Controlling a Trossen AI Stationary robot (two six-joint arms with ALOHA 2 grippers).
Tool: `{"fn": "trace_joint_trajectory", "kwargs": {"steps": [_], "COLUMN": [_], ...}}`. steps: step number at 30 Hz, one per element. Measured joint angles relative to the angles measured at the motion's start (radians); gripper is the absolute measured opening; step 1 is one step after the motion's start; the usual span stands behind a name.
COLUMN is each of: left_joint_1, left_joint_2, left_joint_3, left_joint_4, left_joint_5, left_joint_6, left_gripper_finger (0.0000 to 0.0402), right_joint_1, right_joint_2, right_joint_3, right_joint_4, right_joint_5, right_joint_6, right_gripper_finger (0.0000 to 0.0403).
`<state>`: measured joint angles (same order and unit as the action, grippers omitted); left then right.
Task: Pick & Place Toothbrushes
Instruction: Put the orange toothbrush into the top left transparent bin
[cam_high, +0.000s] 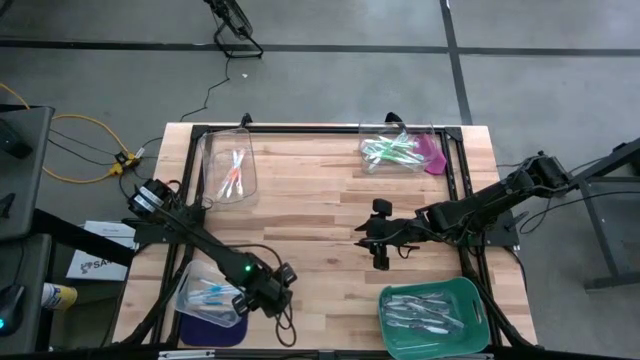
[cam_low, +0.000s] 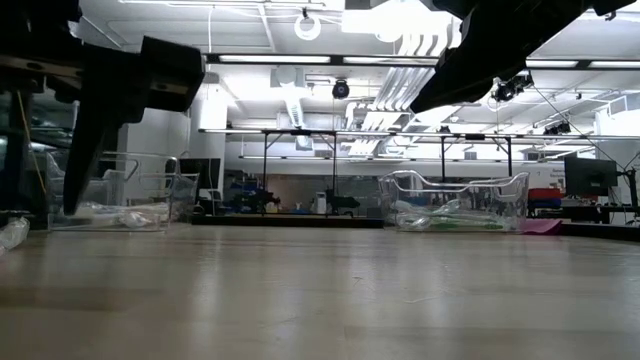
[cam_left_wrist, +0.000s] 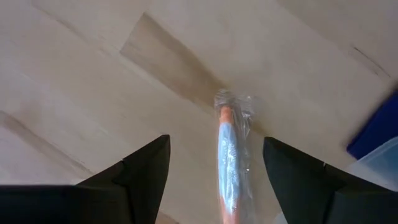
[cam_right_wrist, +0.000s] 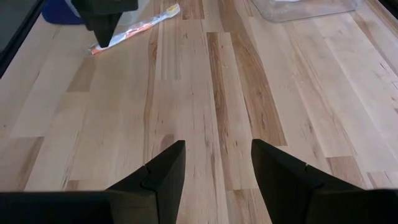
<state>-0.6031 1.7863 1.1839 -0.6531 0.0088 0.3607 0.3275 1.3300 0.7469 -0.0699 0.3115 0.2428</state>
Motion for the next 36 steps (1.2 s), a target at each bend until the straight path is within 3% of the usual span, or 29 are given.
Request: {"fn": "trace_joint_trajectory", "kwargs": {"steps": [4,13,17,21,36], "left_joint_1": [0.000,0.014,0.019,0.029,0.018], "left_joint_2": [0.004,0.006,0.006,0.005,0.138], "left_joint_3": [0.024,0.152,0.168,0.171,0.173], "left_joint_4": [-0.039,-0.077,-0.078,-0.088,-0.102], "left_joint_5": [-0.052,-0.158,-0.150,-0.127,0.099], "left_joint_6": [0.057,0.031,-0.144,-0.344,-0.391], "left_gripper_finger": [0.0252,0.0252,0.0252,0.0252,0.0252], "right_joint_1": [0.000,0.000,0.000,0.000,0.000], "right_joint_2": [0.000,0.000,0.000,0.000,0.000], "right_joint_3": [0.000,0.000,0.000,0.000,0.000], "right_joint_4": [0.000,0.000,0.000,0.000,0.004], "right_joint_5": [0.000,0.000,0.000,0.000,0.000], "right_joint_6": [0.000,0.000,0.000,-0.001,-0.001], "right_gripper_finger": [0.0177,0.0177,0.0177,0.0177,0.0177]}}
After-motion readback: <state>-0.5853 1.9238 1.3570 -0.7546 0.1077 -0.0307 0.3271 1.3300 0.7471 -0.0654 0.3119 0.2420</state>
